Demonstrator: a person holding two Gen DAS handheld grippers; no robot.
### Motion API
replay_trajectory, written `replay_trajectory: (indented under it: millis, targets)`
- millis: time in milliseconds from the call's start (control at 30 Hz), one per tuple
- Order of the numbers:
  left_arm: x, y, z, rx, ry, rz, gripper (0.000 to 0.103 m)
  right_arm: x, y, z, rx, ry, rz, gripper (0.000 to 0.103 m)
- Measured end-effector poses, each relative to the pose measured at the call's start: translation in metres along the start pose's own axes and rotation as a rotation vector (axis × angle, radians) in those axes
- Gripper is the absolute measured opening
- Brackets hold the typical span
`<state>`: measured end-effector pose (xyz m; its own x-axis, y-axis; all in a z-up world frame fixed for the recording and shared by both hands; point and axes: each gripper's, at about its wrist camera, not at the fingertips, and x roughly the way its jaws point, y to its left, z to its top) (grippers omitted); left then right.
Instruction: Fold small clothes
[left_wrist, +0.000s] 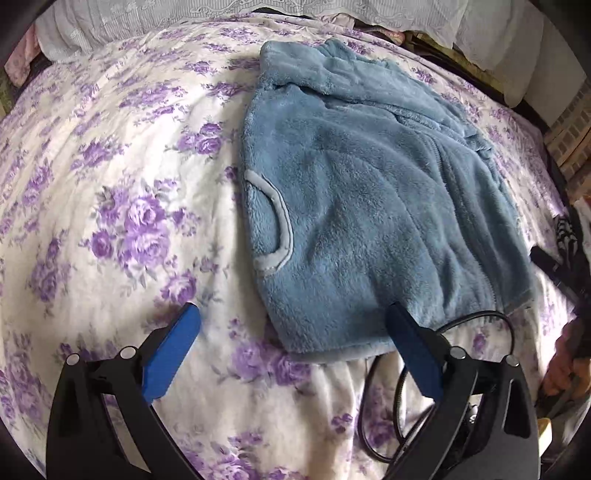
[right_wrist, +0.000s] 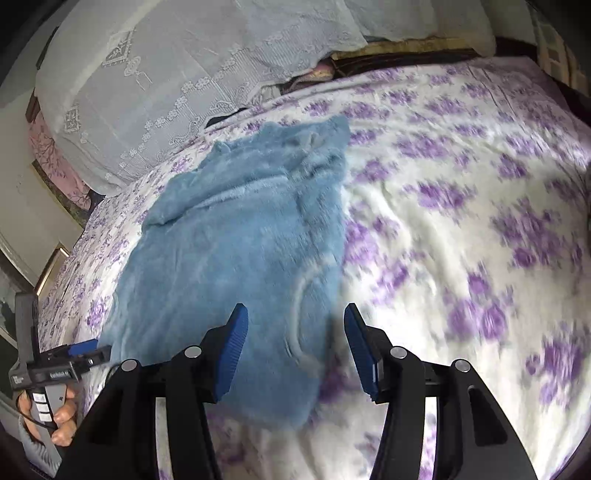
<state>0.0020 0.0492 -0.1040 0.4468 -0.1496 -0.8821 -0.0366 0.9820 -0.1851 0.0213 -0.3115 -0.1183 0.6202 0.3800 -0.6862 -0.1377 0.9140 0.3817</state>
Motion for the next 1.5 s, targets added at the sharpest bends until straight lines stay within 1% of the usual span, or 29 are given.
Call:
replay_trajectory:
  millis: [133, 267, 367, 400, 467, 500, 533, 567, 600, 633, 700, 767, 833, 933, 1033, 1100, 1167, 1200, 1233, 1267, 1300, 1367, 1400, 1433, 1467, 1500]
  targets:
    - [0.006, 0.010, 0.006, -0.036, 0.008, -0.063, 0.098, -0.004, -0.011, -0.006, 0.056, 0.010, 0.054, 0.054]
    - [0.008, 0.011, 0.011, -0.028, -0.001, -0.100, 0.098, 0.002, -0.010, -0.007, 0.053, 0.026, 0.056, 0.055]
    - [0.009, 0.015, 0.013, -0.036, -0.015, -0.152, 0.098, 0.003, -0.010, -0.007, 0.052, 0.026, 0.064, 0.056]
    - [0.007, 0.016, 0.013, -0.044, -0.021, -0.191, 0.098, 0.003, -0.009, -0.007, 0.051, 0.027, 0.065, 0.056]
    - [0.006, 0.019, 0.013, -0.060, -0.020, -0.296, 0.097, 0.003, -0.009, -0.008, 0.051, 0.029, 0.072, 0.056]
    - [0.005, 0.021, 0.013, -0.074, -0.015, -0.364, 0.095, 0.003, -0.009, -0.007, 0.053, 0.030, 0.077, 0.056]
    - [0.006, 0.022, 0.012, -0.084, -0.006, -0.408, 0.092, 0.003, -0.009, -0.007, 0.056, 0.032, 0.085, 0.056]
    - [0.008, 0.024, 0.012, -0.092, 0.004, -0.434, 0.088, 0.002, -0.010, -0.008, 0.062, 0.034, 0.093, 0.056]
    - [0.011, 0.026, 0.011, -0.099, 0.010, -0.438, 0.084, 0.002, -0.012, -0.008, 0.073, 0.037, 0.106, 0.056]
    - [0.012, 0.029, 0.010, -0.103, 0.009, -0.443, 0.082, 0.001, -0.013, -0.008, 0.082, 0.038, 0.118, 0.056]
    - [0.010, 0.035, 0.007, -0.120, 0.004, -0.463, 0.073, 0.000, -0.017, -0.009, 0.103, 0.045, 0.150, 0.056]
    - [0.012, 0.039, 0.007, -0.142, 0.006, -0.481, 0.068, 0.001, -0.018, -0.010, 0.113, 0.050, 0.165, 0.055]
    - [0.012, 0.040, 0.008, -0.151, 0.006, -0.496, 0.066, 0.004, -0.017, -0.009, 0.109, 0.061, 0.171, 0.054]
    - [0.011, 0.030, 0.009, -0.112, 0.009, -0.519, 0.060, 0.005, -0.011, -0.009, 0.090, 0.069, 0.180, 0.051]
    - [0.016, 0.018, 0.011, -0.069, 0.010, -0.479, 0.059, 0.009, -0.008, -0.010, 0.079, 0.090, 0.191, 0.049]
    - [0.018, 0.018, 0.013, -0.066, 0.002, -0.482, 0.056, 0.012, -0.009, -0.010, 0.085, 0.093, 0.203, 0.048]
    - [0.019, 0.022, 0.014, -0.087, 0.001, -0.489, 0.051, 0.014, -0.011, -0.009, 0.094, 0.094, 0.212, 0.042]
    - [0.019, 0.022, 0.014, -0.090, 0.000, -0.484, 0.045, 0.015, -0.011, -0.009, 0.097, 0.093, 0.216, 0.036]
    - [0.019, 0.024, 0.013, -0.091, -0.001, -0.474, 0.040, 0.015, -0.011, -0.009, 0.099, 0.090, 0.220, 0.026]
    - [0.019, 0.024, 0.013, -0.091, 0.001, -0.468, 0.028, 0.012, -0.010, -0.011, 0.098, 0.083, 0.225, 0.022]
    - [0.018, 0.023, 0.013, -0.089, 0.005, -0.473, 0.022, 0.009, -0.009, -0.011, 0.089, 0.071, 0.232, 0.020]
    - [0.017, 0.024, 0.012, -0.083, 0.007, -0.465, 0.021, 0.005, -0.005, -0.009, 0.066, 0.057, 0.233, 0.020]
    - [0.019, 0.024, 0.013, -0.084, 0.014, -0.457, 0.022, 0.008, -0.005, -0.009, 0.065, 0.066, 0.224, 0.020]
    - [0.022, 0.025, 0.013, -0.090, 0.024, -0.453, 0.022, 0.014, -0.007, -0.010, 0.076, 0.091, 0.211, 0.023]
    - [0.025, 0.027, 0.013, -0.102, 0.031, -0.466, 0.024, 0.018, -0.010, -0.011, 0.087, 0.112, 0.203, 0.022]
    - [0.026, 0.029, 0.013, -0.106, 0.033, -0.477, 0.024, 0.019, -0.009, -0.011, 0.087, 0.113, 0.207, 0.023]
